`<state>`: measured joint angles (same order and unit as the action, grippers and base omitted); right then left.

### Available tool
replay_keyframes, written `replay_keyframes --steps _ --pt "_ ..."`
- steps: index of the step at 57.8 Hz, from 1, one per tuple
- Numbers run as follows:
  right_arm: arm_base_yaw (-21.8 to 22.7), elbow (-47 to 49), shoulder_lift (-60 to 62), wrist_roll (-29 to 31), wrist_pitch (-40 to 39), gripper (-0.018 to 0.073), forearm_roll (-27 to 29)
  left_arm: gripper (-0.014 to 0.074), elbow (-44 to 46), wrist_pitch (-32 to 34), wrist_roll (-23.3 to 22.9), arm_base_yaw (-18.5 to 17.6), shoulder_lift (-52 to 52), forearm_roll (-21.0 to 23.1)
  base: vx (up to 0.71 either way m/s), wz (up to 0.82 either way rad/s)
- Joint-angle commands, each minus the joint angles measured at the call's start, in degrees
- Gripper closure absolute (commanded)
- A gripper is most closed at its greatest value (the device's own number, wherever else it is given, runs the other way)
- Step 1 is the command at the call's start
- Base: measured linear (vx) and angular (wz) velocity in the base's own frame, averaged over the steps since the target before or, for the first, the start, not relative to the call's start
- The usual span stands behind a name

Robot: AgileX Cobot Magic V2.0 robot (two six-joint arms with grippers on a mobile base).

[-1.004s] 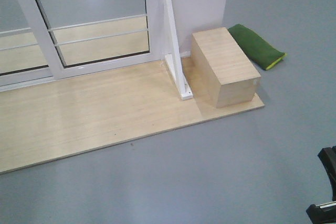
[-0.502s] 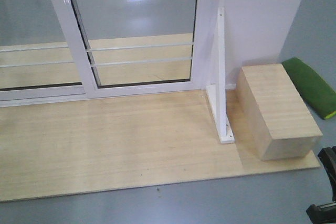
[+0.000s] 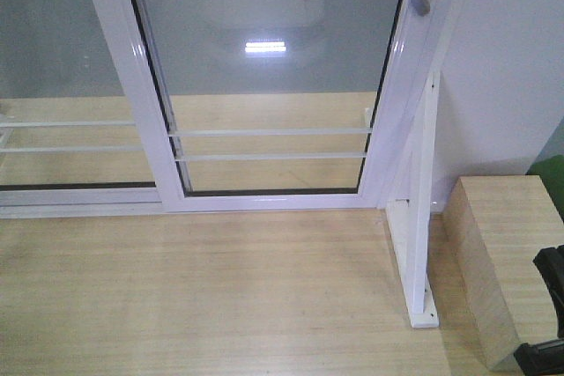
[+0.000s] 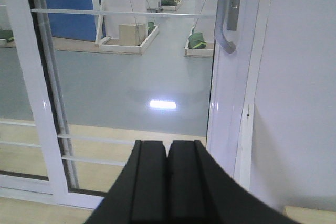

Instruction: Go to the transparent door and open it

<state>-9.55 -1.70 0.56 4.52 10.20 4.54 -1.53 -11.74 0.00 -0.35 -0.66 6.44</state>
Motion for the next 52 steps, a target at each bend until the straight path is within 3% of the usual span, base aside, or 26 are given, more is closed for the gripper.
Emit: replay_keyframes --steps 1,31,52 --pt "0.17 -0.79 0.83 0.56 -4.84 0.0559 -0.32 0.0593 -1.65 4.69 -0.42 -0.26 -0.65 0.58 0.45 -0.03" --pt "0.17 -0.79 0.83 0.56 -4.84 0.0559 -0.32 0.0593 -1.65 4.69 -0.42 -0.26 -0.65 0.58 0.38 -0.04" --pt "0.80 -0.72 -2.56 0.56 -7.08 0.0559 -0.13 0.0593 -1.52 5.15 -0.42 -0.67 0.99 0.60 0.18 0.03"
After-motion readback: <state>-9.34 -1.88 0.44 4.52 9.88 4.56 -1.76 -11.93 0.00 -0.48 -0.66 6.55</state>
